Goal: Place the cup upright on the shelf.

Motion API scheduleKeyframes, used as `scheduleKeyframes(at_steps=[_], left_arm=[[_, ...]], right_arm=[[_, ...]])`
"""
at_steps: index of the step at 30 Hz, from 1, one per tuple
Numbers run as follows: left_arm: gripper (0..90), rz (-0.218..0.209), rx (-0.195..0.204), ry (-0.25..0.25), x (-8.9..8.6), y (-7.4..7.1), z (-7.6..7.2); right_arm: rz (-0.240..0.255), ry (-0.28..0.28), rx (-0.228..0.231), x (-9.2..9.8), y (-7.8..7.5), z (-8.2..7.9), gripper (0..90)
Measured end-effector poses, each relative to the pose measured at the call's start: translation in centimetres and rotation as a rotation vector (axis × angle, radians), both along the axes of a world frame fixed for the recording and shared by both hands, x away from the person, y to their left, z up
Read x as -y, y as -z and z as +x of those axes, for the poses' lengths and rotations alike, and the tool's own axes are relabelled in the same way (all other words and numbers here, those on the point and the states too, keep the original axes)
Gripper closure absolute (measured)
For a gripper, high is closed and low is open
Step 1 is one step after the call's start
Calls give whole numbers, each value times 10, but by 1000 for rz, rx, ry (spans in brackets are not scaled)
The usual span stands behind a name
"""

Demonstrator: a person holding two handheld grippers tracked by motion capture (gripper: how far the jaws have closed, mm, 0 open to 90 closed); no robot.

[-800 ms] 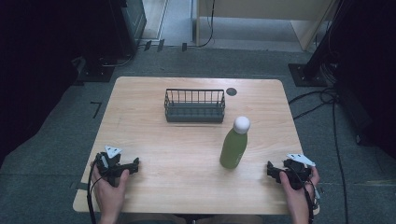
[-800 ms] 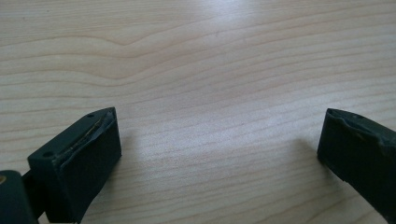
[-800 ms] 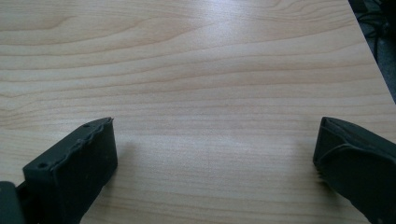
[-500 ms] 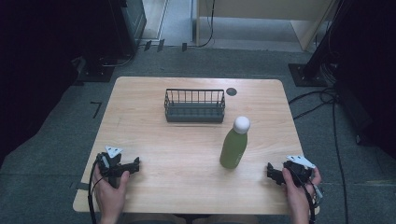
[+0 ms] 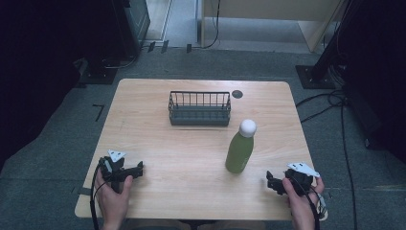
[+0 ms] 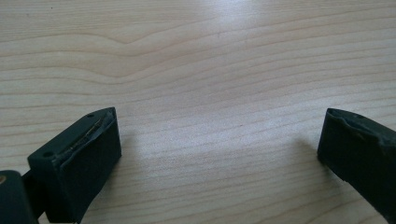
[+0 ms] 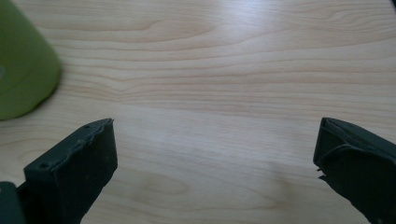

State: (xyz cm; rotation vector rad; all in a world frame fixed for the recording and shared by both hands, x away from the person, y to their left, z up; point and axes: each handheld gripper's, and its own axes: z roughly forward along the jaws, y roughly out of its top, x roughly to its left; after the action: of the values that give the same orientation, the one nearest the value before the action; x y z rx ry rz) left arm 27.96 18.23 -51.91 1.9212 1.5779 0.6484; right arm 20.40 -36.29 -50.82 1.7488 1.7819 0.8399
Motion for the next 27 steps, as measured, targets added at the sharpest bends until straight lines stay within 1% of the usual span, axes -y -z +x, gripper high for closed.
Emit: scheduleKeyframes(at_steps=[2, 5, 6, 8, 13, 15, 16, 19, 20, 25, 26, 27], left_arm=[[0, 0, 0, 0, 0, 0, 0], [0, 0, 0, 0, 0, 0, 0], [0, 0, 0, 0, 0, 0, 0], [0, 0, 0, 0, 0, 0, 0], [0, 0, 0, 0, 0, 0, 0], [0, 0, 0, 0, 0, 0, 0], [0, 0, 0, 0, 0, 0, 0], [0, 0, 0, 0, 0, 0, 0], [0, -1, 0, 0, 0, 0, 0], [0, 0, 0, 0, 0, 0, 0], [0, 0, 0, 0, 0, 0, 0], [0, 0, 0, 0, 0, 0, 0]], right_arm=[[6, -25, -3, -5, -1, -1, 0], [10, -44, -1, -9, -2, -2, 0], [13, -68, -2, -16, -3, -2, 0], [10, -78, 0, -18, -3, -2, 0], [21, -139, 24, -35, -8, -2, 2], [22, -144, 29, -38, -9, -2, 12], [22, -157, 40, -43, -10, -2, 30], [24, -168, 43, -47, -12, -1, 37], [33, -180, 50, -52, -13, -1, 43], [45, -199, 63, -60, -16, 0, 56], [53, -217, 69, -63, -18, 1, 59], [53, -217, 69, -63, -18, 1, 59]])
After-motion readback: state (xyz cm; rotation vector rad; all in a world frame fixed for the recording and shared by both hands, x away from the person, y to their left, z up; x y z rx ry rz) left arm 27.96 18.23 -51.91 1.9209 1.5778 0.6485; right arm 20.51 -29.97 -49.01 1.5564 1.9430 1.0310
